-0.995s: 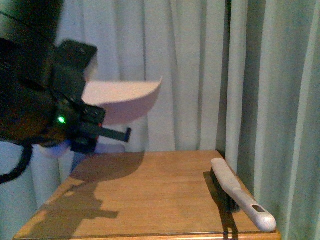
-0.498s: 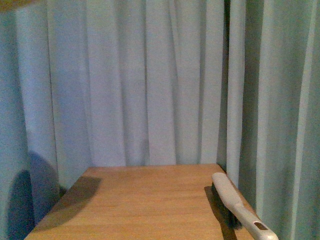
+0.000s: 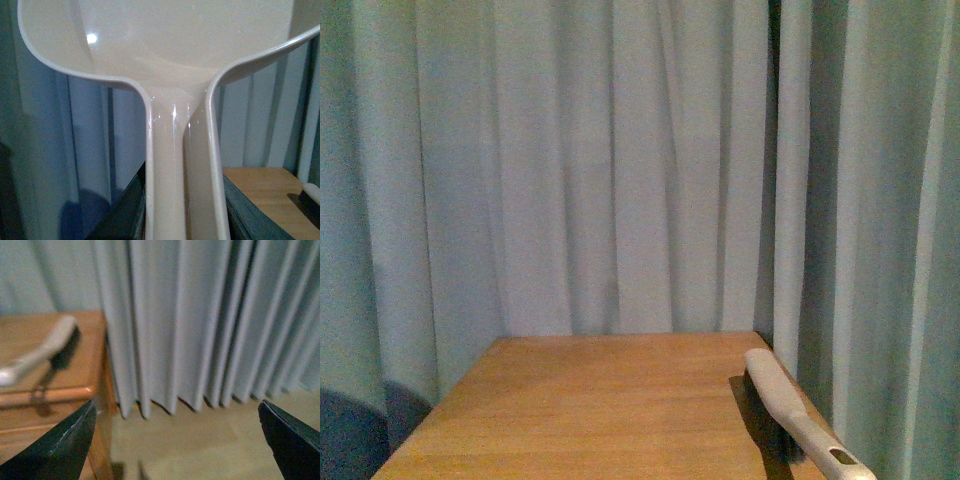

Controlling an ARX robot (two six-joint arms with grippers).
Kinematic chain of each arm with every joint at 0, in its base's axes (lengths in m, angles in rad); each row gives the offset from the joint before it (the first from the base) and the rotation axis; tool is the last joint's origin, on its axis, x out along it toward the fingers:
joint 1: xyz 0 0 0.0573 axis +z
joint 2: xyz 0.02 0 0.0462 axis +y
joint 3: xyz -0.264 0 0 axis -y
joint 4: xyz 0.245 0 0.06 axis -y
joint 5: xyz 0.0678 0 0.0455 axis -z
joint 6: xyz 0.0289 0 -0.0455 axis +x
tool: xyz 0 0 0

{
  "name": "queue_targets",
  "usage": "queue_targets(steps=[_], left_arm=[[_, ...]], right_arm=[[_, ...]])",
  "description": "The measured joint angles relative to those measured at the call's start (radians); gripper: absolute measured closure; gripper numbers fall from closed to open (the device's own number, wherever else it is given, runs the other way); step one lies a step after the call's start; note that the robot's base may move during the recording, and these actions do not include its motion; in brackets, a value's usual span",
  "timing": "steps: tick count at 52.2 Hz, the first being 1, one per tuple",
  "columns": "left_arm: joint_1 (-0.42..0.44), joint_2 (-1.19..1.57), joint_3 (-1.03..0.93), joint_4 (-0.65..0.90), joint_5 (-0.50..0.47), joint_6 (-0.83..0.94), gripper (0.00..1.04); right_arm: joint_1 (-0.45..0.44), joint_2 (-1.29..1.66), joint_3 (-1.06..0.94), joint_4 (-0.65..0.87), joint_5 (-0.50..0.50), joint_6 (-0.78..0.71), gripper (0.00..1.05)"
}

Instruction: Clean up trash

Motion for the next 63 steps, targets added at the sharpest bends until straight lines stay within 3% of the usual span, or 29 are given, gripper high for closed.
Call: queue_targets(steps=[4, 8, 17, 21, 38, 63], left_arm=[[0.005, -0.003, -0.002, 0.002, 0.005, -0.016, 0.79], [0.006, -0.003, -0.002, 0.002, 0.014, -0.022, 0.79], [0.006, -0.004, -0.002, 0.002, 0.01, -0.029, 0.79], [0.006, -0.004, -0.002, 0.002, 0.014, -0.029, 0.79], [0.006, -0.004, -0.002, 0.002, 0.013, -0.03, 0.79], [0.006, -0.004, -0.002, 0.002, 0.013, -0.03, 0.79]], right_arm=[[0.085, 0.06, 0.018, -0.083, 0.177, 0.0, 0.07], [0.149, 0.125, 0.036, -0.066, 0.206, 0.0, 0.07], [0.208, 0.422, 0.196, 0.035, 0.159, 0.039, 0.07], [0.226, 0.639, 0.355, 0.032, 0.147, 0.101, 0.07], [0.339, 1.269, 0.895, -0.205, 0.086, 0.345, 0.07], [0.415, 1.724, 1.261, -0.395, 0.086, 0.51, 0.07]])
